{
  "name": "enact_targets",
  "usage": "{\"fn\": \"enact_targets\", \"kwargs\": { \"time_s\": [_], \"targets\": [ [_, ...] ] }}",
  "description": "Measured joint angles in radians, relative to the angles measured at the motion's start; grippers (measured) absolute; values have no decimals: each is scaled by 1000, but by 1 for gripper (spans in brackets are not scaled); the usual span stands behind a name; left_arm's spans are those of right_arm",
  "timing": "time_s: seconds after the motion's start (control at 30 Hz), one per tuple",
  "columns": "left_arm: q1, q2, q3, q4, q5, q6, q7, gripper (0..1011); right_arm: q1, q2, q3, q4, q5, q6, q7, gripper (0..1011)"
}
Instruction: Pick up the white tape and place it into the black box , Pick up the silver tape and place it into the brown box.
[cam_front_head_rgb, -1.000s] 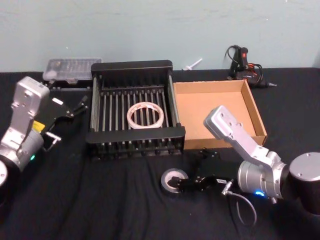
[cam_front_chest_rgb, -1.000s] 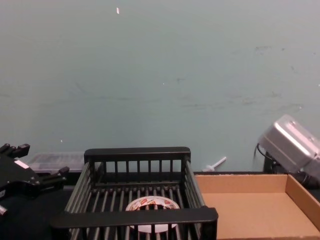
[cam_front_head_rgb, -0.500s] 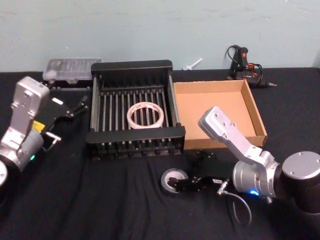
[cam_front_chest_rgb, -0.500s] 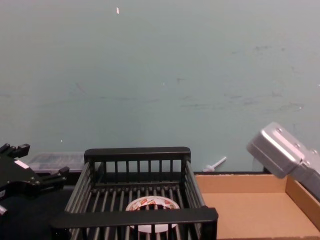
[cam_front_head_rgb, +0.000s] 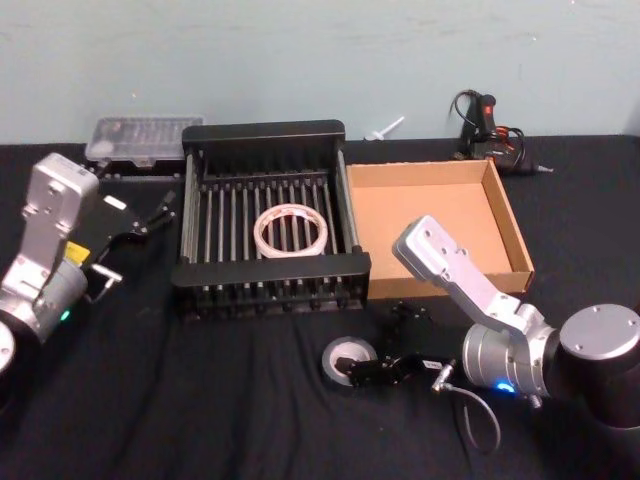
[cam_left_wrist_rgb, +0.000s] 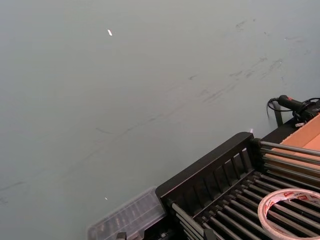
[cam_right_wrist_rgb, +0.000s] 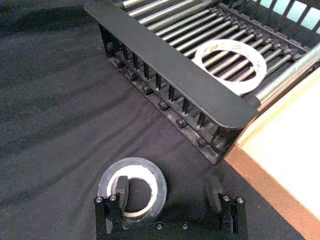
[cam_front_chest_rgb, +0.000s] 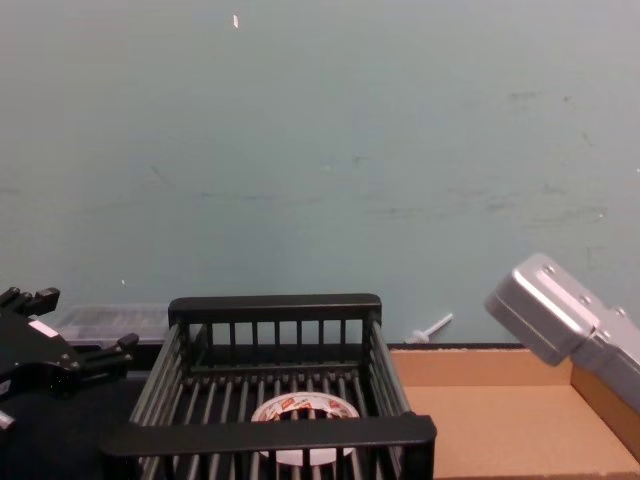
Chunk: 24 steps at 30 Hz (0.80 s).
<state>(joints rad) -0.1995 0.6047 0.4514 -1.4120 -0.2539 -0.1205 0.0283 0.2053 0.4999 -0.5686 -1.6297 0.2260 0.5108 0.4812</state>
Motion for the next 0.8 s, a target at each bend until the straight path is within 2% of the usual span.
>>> {"fn": "enact_targets", "kwargs": {
  "time_s": [0.17, 0.33, 0.47, 0.5, 0.57, 0.6, 0.77, 0.8],
  "targets": [
    [0, 0, 0, 0, 0, 0, 0, 1001, 0, 0, 0, 0, 0, 0, 0, 1002],
    [0, 0, 0, 0, 0, 0, 0, 1001, -1, 1, 0, 0, 1, 0, 0, 860],
    [0, 0, 0, 0, 0, 0, 0, 1001, -1, 1, 1, 0, 1, -1, 0, 790],
    [0, 0, 0, 0, 0, 0, 0, 1001, -1, 1, 1, -1, 2, -1, -1, 735],
    [0, 0, 0, 0, 0, 0, 0, 1001, -1, 1, 1, -1, 2, -1, -1, 704],
    [0, 0, 0, 0, 0, 0, 0, 1001, -1, 1, 1, -1, 2, -1, -1, 638],
    [0, 0, 0, 0, 0, 0, 0, 1001, -1, 1, 1, -1, 2, -1, -1, 503],
    [0, 0, 0, 0, 0, 0, 0, 1001, -1, 1, 1, -1, 2, -1, 0, 433]
  ]
}}
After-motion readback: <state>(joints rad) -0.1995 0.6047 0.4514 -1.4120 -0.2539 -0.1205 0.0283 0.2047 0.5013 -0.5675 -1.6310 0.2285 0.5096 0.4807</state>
